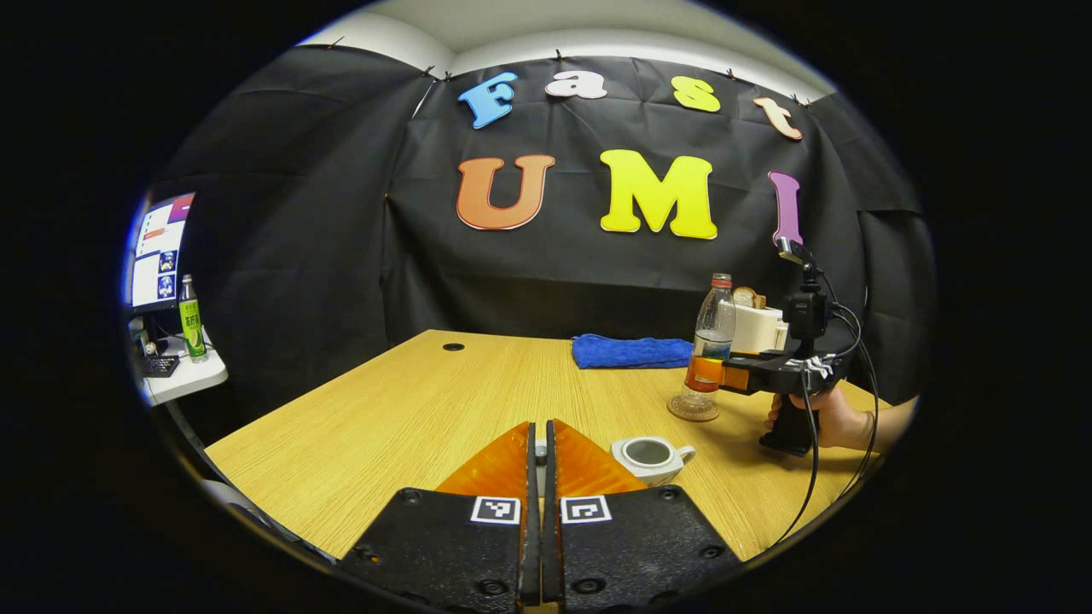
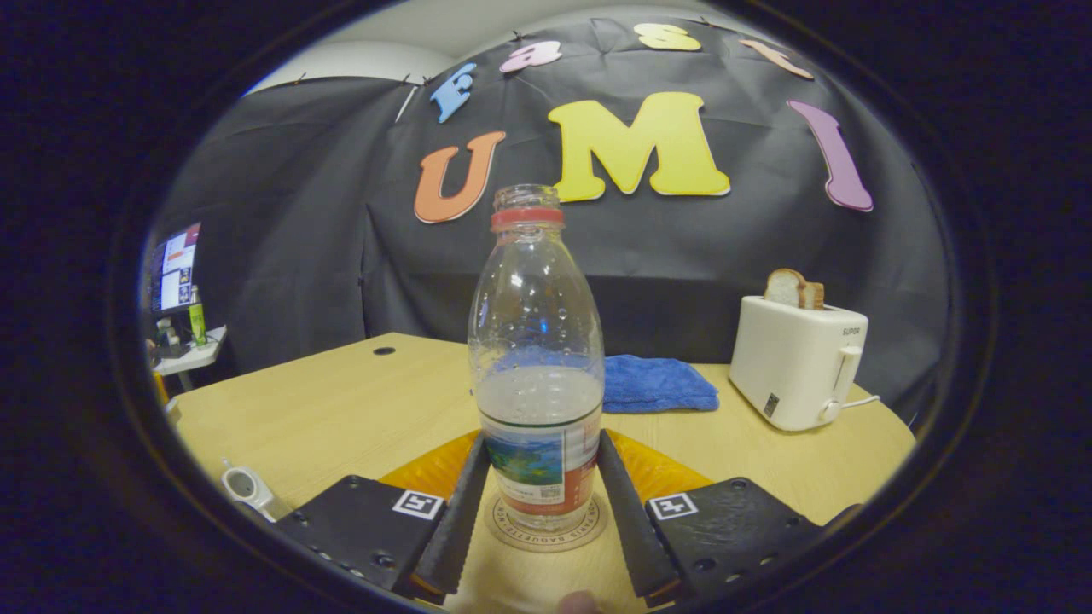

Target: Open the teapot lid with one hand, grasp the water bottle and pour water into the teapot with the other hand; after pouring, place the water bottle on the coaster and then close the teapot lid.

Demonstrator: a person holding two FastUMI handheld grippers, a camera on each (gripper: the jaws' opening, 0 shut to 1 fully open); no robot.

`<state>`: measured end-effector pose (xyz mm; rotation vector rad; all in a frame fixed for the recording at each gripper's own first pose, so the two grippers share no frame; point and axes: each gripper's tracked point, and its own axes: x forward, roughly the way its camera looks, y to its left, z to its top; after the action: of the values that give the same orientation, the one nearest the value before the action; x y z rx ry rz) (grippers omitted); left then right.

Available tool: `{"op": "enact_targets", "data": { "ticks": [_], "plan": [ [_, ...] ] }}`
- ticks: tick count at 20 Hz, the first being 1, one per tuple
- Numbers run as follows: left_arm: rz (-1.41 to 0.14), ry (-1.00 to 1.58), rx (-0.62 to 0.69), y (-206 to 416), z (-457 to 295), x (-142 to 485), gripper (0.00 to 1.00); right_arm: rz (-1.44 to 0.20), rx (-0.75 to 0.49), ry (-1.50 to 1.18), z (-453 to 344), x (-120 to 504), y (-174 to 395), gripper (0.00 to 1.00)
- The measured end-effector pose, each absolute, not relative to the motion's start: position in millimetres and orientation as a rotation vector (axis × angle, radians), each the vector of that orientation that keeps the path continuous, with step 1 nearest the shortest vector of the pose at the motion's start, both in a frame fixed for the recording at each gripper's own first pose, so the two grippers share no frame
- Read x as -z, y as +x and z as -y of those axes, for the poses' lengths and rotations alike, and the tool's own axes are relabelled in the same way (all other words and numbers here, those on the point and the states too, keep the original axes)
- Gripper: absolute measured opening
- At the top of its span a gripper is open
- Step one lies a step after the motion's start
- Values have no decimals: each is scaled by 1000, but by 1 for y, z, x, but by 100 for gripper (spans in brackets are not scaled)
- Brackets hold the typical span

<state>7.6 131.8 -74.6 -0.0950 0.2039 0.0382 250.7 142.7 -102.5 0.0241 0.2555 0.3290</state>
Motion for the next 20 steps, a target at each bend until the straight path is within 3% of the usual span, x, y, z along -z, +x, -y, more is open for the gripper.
{"op": "enact_targets", "data": {
  "ticks": [8,9,10,11,18,20],
  "plan": [
    [-209,-85,-36,9,-129,75,3,-282,-319,28,-140,114,250,78],
    [-209,-85,-40,8,-131,75,3,-286,-319,26,-140,114,250,82],
    [-209,-88,-41,9,-130,74,3,-284,-318,26,-140,113,249,96],
    [-209,-89,-40,9,-129,72,3,-287,-320,28,-140,112,246,98],
    [-151,-92,13,20,-96,50,0,-303,-317,70,-105,101,169,97],
    [-140,-96,44,30,-83,49,4,-280,-289,74,-86,91,145,98]
  ]
}}
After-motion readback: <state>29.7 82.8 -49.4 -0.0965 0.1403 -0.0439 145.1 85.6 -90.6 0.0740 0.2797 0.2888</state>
